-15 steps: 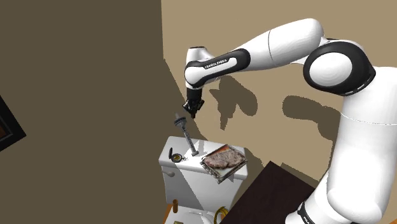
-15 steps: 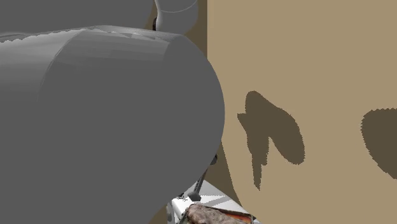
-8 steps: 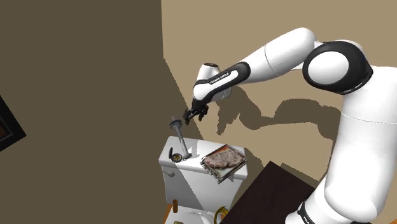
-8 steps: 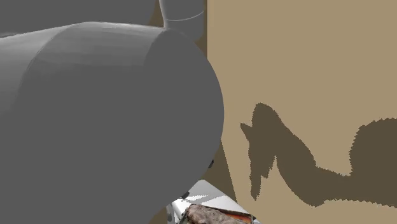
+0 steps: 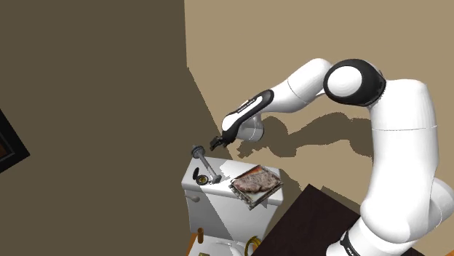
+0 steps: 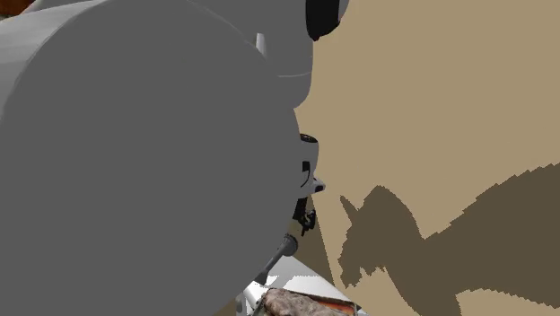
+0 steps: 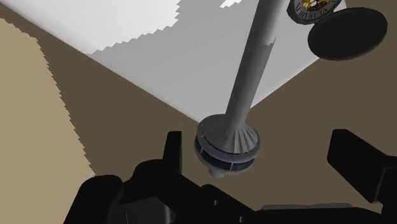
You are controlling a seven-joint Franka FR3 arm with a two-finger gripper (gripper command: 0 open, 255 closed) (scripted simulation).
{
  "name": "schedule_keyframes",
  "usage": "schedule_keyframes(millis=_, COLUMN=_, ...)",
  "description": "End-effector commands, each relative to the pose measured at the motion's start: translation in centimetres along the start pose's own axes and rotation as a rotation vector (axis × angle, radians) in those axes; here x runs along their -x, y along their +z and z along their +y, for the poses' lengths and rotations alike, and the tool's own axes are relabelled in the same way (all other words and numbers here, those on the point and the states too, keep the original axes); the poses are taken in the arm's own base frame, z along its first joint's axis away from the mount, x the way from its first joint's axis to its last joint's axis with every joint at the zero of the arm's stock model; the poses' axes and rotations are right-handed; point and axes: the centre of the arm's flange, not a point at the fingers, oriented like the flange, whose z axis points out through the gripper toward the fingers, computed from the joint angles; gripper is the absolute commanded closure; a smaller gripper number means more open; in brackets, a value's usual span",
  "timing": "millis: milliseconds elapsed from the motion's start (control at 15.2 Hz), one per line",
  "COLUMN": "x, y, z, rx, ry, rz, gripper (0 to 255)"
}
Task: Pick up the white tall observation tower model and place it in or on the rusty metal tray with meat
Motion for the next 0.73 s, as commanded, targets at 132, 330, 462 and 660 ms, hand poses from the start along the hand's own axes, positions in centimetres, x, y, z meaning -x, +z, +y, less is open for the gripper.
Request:
schedule_keyframes(millis=132, x=0.1, y=2.5, z=0.3, rx=-0.006, ry=0.001, rz=0.022, gripper=0)
schedule_keyframes(millis=330, x=0.0, y=4.0, z=0.3, rx=-0.006, ry=0.001, rz=0.022, gripper=0)
schedule_keyframes(millis=462, x=0.0, y=4.3, z=0.3, rx=-0.006, ry=0.001, rz=0.022, gripper=0)
schedule_keyframes(millis=660, x=0.0, y=4.3, z=0.3, rx=-0.006, ry=0.001, rz=0.022, gripper=0)
